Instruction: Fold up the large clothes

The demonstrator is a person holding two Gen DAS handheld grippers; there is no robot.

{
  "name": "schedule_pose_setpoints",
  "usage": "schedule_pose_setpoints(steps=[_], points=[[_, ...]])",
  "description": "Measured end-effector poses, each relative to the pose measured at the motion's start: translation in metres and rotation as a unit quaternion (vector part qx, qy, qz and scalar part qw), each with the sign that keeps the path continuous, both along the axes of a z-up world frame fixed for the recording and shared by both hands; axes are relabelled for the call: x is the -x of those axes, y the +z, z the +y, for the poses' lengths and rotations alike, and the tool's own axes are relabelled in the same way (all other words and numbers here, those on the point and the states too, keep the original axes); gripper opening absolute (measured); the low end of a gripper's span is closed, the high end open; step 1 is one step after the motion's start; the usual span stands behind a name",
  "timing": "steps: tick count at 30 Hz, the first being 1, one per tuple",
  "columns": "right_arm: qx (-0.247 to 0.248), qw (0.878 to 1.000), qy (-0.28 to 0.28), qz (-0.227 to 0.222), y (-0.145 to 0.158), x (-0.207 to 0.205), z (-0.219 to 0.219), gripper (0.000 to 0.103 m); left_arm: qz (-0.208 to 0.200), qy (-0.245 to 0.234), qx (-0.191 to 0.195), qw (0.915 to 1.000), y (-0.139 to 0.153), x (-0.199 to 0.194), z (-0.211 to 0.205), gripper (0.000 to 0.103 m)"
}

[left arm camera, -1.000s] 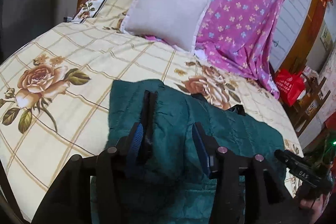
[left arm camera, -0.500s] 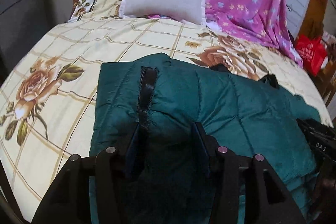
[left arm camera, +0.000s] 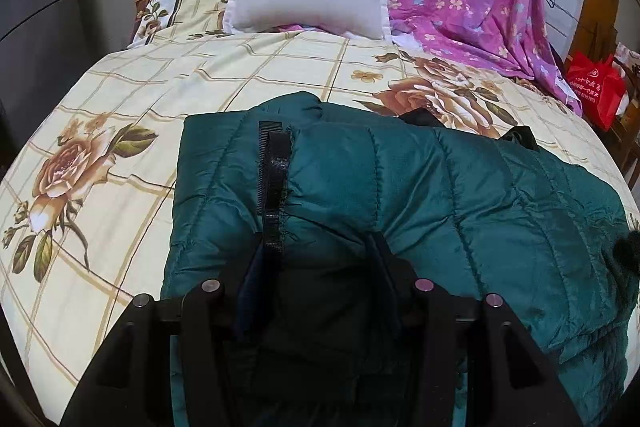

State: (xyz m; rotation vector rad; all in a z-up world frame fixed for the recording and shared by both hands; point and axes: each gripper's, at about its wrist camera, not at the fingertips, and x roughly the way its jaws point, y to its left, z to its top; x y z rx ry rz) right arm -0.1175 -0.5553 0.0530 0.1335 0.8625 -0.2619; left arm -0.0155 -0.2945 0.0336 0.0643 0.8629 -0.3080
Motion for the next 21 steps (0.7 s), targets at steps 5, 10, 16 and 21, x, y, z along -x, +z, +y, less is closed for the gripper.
schedule_pose_setpoints(steps=[5,10,16,21], points=[[0.010,0.999,0.007,0.034,-0.028,0.003,0.007,0.076,-0.004,0.000,0.000,1.0000,-0.002,0.000,0.000,0.033],[0.033,0.999,0.002,0.036,-0.041,0.000,0.014,0.079,-0.014,-0.002,-0.005,0.9999,-0.005,0.002,-0.002,0.034],[0.004,1.000,0.000,0.009,-0.016,0.020,0.007,0.079,-0.019,-0.001,-0.006,0.9998,-0.007,0.003,-0.003,0.034],[-0.003,0.999,-0.029,-0.022,-0.005,0.037,-0.010,0.079,-0.020,-0.001,-0.007,0.9998,-0.007,0.004,-0.003,0.034]])
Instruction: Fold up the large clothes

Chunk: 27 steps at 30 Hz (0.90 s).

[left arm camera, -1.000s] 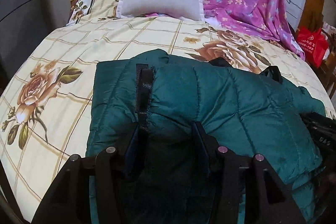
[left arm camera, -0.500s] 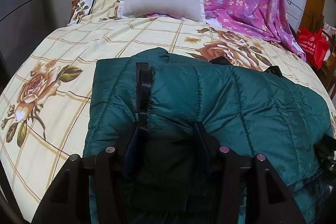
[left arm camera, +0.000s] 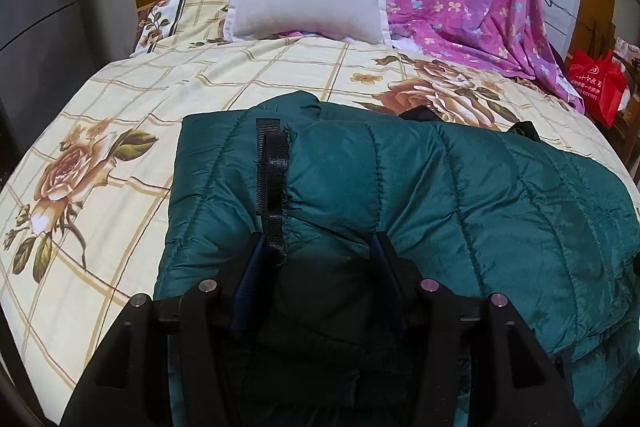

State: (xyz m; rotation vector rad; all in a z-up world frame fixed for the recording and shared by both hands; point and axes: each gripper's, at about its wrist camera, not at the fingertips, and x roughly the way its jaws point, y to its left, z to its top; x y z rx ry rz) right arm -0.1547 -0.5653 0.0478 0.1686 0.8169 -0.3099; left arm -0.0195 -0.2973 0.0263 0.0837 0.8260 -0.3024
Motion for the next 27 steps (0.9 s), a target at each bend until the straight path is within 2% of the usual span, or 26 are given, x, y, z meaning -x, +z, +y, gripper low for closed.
schedule_pose_setpoints(steps=[3,10,15,20,24,27], points=[[-0.011,1.000,-0.019,0.021,-0.014,-0.004,-0.015,0.079,-0.001,0.000,0.000,1.0000,-0.001,0.000,0.000,0.034],[-0.014,0.999,-0.010,0.030,-0.034,-0.010,-0.017,0.080,-0.006,0.000,-0.002,1.0000,-0.001,-0.001,0.000,0.035],[-0.009,0.999,-0.016,0.029,-0.030,-0.007,-0.015,0.080,-0.005,0.000,-0.001,1.0000,-0.001,0.001,-0.001,0.035],[-0.021,1.000,-0.020,0.003,-0.011,0.014,-0.011,0.080,-0.006,0.001,-0.002,1.0000,-0.002,0.002,-0.001,0.035],[-0.014,0.999,-0.025,0.033,-0.022,0.016,-0.010,0.081,-0.007,0.001,-0.003,1.0000,-0.003,0.002,-0.001,0.035],[-0.009,0.998,-0.031,0.045,-0.036,0.012,-0.011,0.088,-0.008,0.001,0.000,1.0000,-0.003,0.003,-0.001,0.036]])
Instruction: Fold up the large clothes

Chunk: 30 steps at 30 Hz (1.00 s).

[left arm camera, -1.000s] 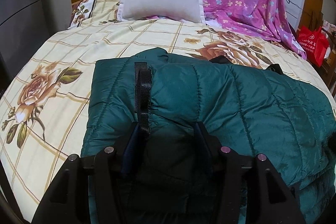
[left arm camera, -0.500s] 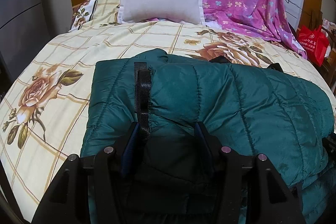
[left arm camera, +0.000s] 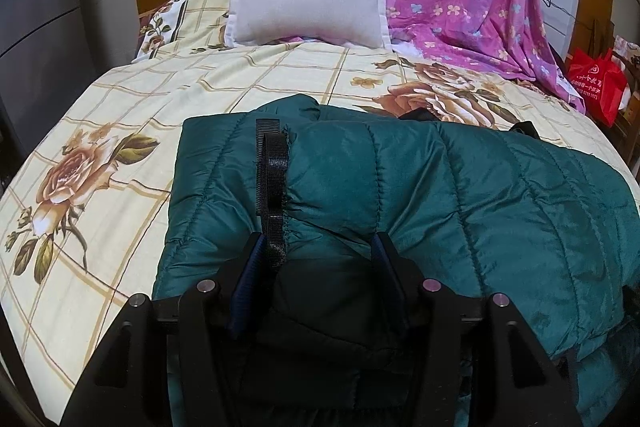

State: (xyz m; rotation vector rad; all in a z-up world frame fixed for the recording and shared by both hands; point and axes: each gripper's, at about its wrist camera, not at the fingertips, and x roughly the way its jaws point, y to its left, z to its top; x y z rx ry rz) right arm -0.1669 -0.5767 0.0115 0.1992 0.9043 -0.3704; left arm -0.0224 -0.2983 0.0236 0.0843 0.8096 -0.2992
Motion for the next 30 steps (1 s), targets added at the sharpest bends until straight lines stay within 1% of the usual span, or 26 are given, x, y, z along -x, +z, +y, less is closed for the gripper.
schedule_pose_setpoints(steps=[2,7,12,15,19,30], points=[[-0.004,1.000,-0.004,-0.001,-0.001,0.000,-0.002,0.089,0.000,0.001,0.007,1.0000,0.003,-0.002,0.003,0.036],[-0.013,1.000,-0.007,-0.020,0.018,0.017,0.001,0.089,0.017,0.000,0.035,0.9992,0.018,0.005,0.024,0.036],[0.004,1.000,-0.007,-0.011,0.033,0.034,0.010,0.089,0.023,-0.005,0.053,0.9983,0.032,0.029,0.051,0.036],[0.011,1.000,-0.008,-0.016,0.043,0.047,0.017,0.089,0.028,-0.010,0.053,0.9982,0.036,0.044,0.066,0.036],[0.019,1.000,-0.004,-0.018,0.052,0.065,0.029,0.089,0.031,-0.015,0.049,0.9982,0.035,0.075,0.085,0.036],[0.021,1.000,0.014,-0.013,0.059,0.112,0.063,0.089,0.047,-0.028,0.049,0.9973,0.027,0.147,0.127,0.036]])
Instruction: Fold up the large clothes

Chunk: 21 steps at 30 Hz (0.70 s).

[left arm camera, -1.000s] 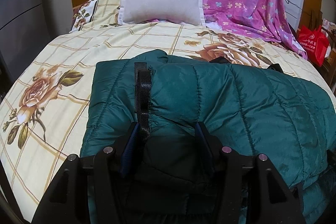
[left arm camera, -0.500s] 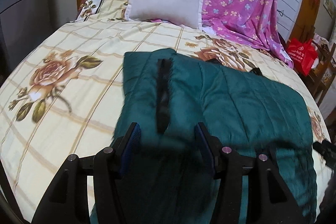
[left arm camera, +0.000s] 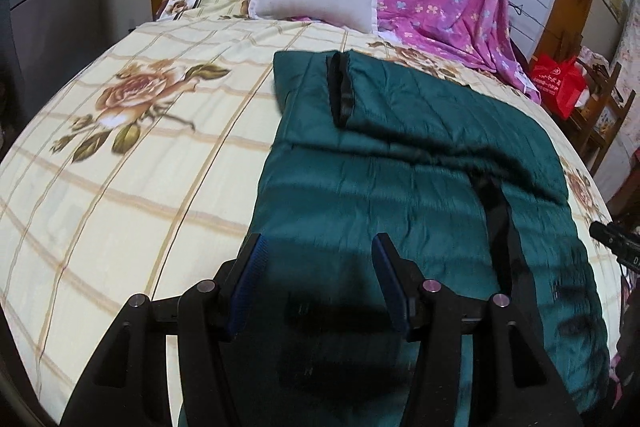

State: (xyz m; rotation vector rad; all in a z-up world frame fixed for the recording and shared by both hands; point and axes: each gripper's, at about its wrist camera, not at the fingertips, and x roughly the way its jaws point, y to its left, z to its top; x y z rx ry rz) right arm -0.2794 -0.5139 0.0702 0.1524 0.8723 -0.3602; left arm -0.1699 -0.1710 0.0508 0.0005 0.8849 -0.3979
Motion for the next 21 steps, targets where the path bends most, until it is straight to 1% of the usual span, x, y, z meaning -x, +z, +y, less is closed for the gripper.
schedule_pose_setpoints(steps=[6,12,21], points=[[0.005,1.000,0.003,0.000,0.000,0.026,0.015,0.089,0.001,-0.012,-0.010,0.9999,-0.007,0.033,0.013,0.036],[0.013,1.000,0.012,0.004,-0.003,0.051,0.031,0.089,0.001,-0.025,-0.021,0.9995,-0.012,0.059,0.020,0.036],[0.010,1.000,0.025,0.015,-0.013,0.077,0.049,0.089,0.005,-0.030,-0.031,0.9991,-0.019,0.081,0.030,0.036]])
